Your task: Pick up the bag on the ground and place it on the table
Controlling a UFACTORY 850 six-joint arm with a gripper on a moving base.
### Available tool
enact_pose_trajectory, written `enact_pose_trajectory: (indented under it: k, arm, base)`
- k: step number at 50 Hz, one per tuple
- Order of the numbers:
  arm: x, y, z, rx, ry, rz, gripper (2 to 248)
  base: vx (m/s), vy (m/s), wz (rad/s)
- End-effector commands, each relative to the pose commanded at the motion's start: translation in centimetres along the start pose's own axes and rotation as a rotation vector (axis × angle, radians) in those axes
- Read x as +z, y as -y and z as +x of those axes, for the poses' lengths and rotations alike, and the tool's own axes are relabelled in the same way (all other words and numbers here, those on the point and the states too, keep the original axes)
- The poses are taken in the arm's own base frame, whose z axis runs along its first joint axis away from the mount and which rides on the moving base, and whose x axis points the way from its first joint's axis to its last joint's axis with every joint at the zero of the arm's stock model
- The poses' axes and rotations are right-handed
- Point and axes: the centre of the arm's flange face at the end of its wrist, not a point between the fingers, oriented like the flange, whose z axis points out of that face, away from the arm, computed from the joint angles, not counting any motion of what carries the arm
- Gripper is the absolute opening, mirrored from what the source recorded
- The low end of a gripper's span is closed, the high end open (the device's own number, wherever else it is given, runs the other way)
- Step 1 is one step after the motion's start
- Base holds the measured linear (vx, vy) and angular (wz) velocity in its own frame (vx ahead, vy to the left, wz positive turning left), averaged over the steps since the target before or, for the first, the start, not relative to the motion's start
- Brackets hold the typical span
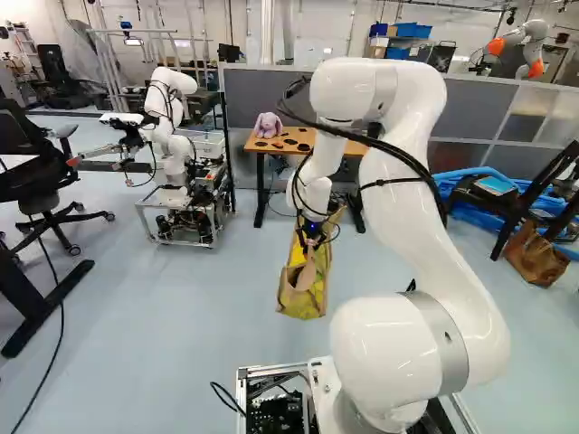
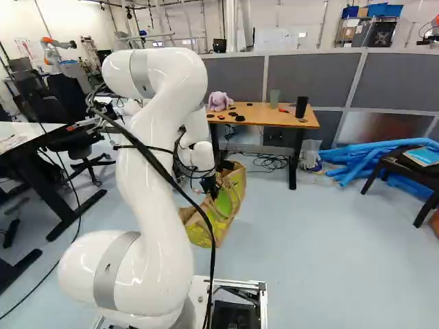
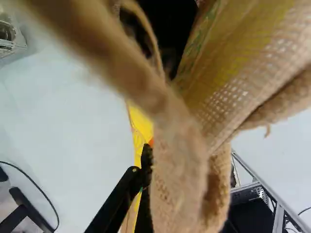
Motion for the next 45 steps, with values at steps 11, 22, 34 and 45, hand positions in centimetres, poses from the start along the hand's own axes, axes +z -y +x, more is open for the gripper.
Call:
enact_pose_trajectory:
  k: [11, 22, 34, 45]
  arm:
    - [-1.6, -0.3, 0.2, -0.021, -0.024, 0.005, 22]
    - [-3.3, -0.5, 0.4, -0.041, -0.044, 0.007, 22]
    - [-5.0, -0.8, 0.7, -0.056, -0.059, 0.005, 22]
    - [-6.6, -0.9, 1.2, -0.066, -0.072, 0.003, 22]
  base:
    - [0.000, 0.000, 0.000]
    - [0.000, 0.000, 0.000]
    - [0.000, 0.000, 0.000]
    - [0.000, 0.000, 0.000]
